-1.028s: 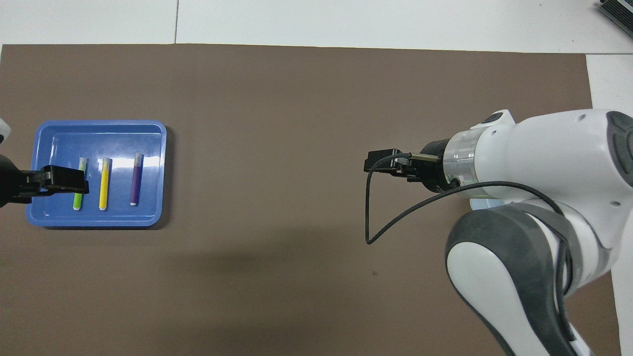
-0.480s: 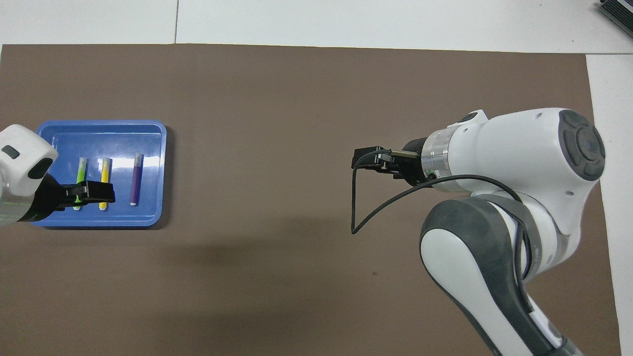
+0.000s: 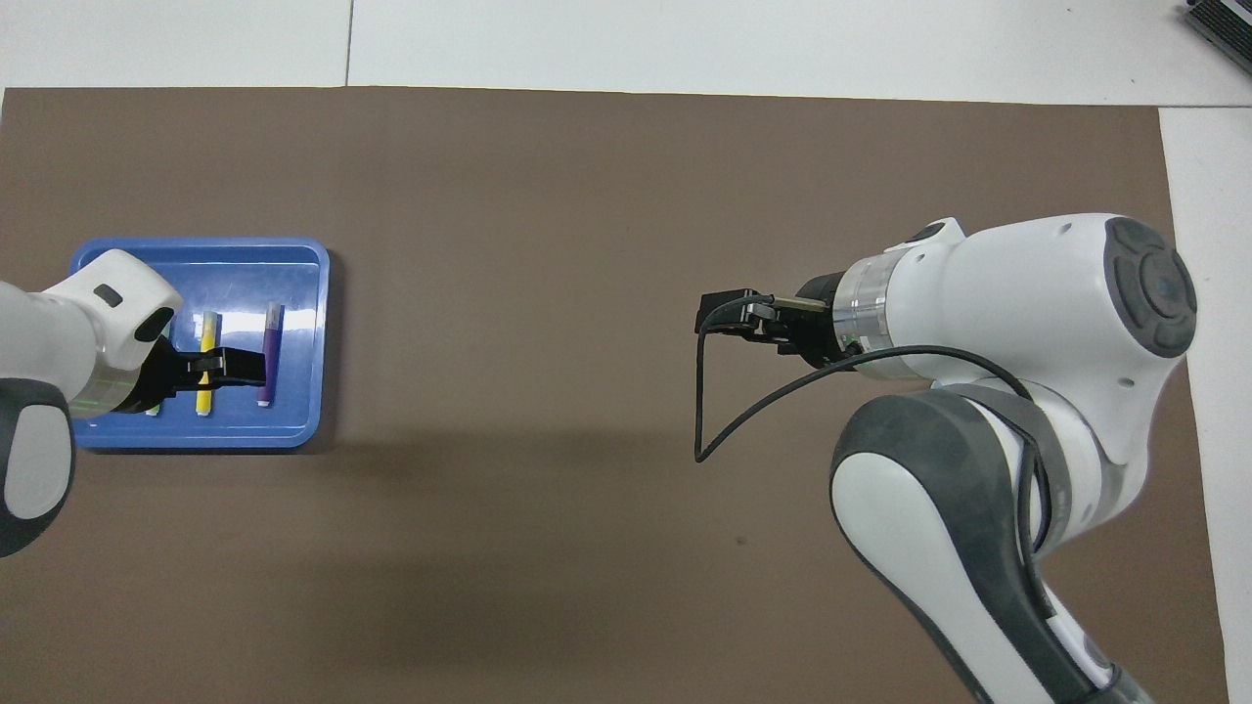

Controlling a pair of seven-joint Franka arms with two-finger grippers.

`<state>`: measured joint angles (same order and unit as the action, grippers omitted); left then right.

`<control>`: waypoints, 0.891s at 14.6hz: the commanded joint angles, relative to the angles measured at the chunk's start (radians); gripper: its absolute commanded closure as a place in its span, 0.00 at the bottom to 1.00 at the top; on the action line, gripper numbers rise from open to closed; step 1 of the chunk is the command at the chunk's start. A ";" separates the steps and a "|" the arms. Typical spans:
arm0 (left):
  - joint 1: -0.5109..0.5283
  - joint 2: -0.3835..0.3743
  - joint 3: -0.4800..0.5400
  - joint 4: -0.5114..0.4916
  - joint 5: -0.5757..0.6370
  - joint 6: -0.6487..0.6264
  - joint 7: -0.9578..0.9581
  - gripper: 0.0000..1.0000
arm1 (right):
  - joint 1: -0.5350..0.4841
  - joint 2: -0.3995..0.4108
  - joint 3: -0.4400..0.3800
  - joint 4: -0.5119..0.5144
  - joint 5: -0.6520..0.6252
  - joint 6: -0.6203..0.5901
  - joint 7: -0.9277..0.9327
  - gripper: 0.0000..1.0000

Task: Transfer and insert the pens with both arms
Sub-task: 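Reach the left gripper down to the purple pen in the tray, then close the left gripper on the purple pen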

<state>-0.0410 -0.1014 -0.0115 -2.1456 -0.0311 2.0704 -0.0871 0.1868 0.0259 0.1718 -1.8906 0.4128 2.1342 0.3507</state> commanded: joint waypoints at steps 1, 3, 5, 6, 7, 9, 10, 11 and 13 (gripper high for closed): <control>0.044 0.055 -0.004 0.000 -0.013 0.062 0.085 0.05 | 0.000 -0.003 0.000 -0.005 0.024 0.013 0.017 0.00; 0.062 0.087 -0.004 0.000 -0.013 0.108 0.133 0.07 | 0.000 -0.003 0.000 -0.005 0.024 0.012 0.019 0.00; 0.076 0.124 -0.004 0.003 -0.013 0.134 0.135 0.08 | 0.002 -0.003 0.000 -0.005 0.024 0.010 0.019 0.00; 0.076 0.141 -0.005 0.003 -0.015 0.154 0.135 0.08 | 0.002 -0.003 0.000 -0.005 0.024 0.010 0.021 0.00; 0.075 0.159 -0.005 0.004 -0.023 0.174 0.135 0.08 | 0.002 -0.003 0.000 -0.005 0.024 0.012 0.019 0.00; 0.073 0.195 -0.005 0.006 -0.059 0.215 0.135 0.09 | 0.002 -0.003 0.000 -0.005 0.024 0.010 0.019 0.00; 0.070 0.212 -0.005 0.007 -0.061 0.233 0.135 0.09 | 0.002 -0.003 0.000 -0.005 0.024 0.010 0.021 0.00; 0.072 0.227 -0.005 0.012 -0.061 0.241 0.136 0.08 | 0.002 -0.003 0.000 -0.005 0.024 0.012 0.019 0.00; 0.072 0.252 -0.005 0.027 -0.061 0.257 0.150 0.03 | 0.002 -0.003 0.000 -0.005 0.024 0.010 0.021 0.00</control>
<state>0.0297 0.1207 -0.0175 -2.1413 -0.0757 2.3023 0.0337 0.1878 0.0259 0.1718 -1.8906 0.4128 2.1342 0.3532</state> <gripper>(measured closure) 0.057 0.000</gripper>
